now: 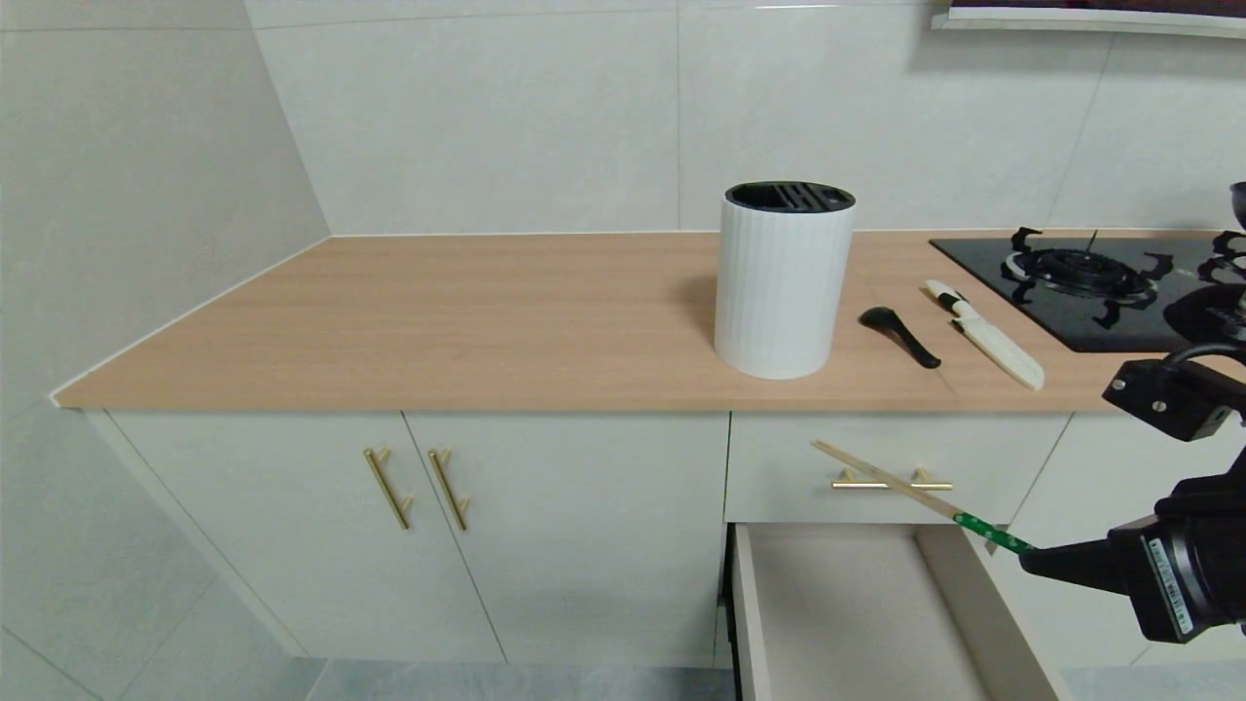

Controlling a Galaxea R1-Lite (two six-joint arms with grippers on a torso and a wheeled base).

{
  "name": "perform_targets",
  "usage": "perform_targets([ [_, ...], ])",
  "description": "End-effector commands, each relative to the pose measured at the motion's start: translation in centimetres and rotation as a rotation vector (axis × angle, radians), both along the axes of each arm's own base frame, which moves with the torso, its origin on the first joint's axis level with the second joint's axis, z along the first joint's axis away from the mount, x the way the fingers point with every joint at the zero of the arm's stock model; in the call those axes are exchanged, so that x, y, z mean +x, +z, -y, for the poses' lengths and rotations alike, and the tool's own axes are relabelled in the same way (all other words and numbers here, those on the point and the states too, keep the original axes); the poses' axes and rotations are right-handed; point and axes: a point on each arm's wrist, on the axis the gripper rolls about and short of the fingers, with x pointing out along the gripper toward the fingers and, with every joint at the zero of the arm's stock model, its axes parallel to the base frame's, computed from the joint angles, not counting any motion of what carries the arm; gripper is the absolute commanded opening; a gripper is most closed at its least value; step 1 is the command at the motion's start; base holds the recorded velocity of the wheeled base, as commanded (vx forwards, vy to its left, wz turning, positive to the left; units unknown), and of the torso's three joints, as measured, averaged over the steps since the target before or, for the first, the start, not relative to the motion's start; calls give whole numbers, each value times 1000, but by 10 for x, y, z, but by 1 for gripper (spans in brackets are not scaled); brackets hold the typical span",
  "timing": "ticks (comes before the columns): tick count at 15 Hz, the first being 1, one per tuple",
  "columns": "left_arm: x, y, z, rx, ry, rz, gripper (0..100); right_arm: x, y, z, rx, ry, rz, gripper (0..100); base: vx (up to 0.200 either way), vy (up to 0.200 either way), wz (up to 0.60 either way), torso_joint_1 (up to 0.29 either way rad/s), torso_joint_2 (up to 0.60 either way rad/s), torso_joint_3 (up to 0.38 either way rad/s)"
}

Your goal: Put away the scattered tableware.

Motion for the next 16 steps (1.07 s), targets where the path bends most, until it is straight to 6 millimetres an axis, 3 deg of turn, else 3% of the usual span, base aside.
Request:
perform_targets([
  [1,0,0,0,0,0,-2,100,4,-7,-2,-12,2,-23,0,0,0,0,0,0,0],
  [8,0,0,0,0,0,0,100,9,-15,-5,-27,2,-53,0,0,0,0,-14,32,18],
  [16,0,0,0,0,0,-2,100,14,-21,-7,-39,1,-78,0,0,0,0,-164,437,261],
])
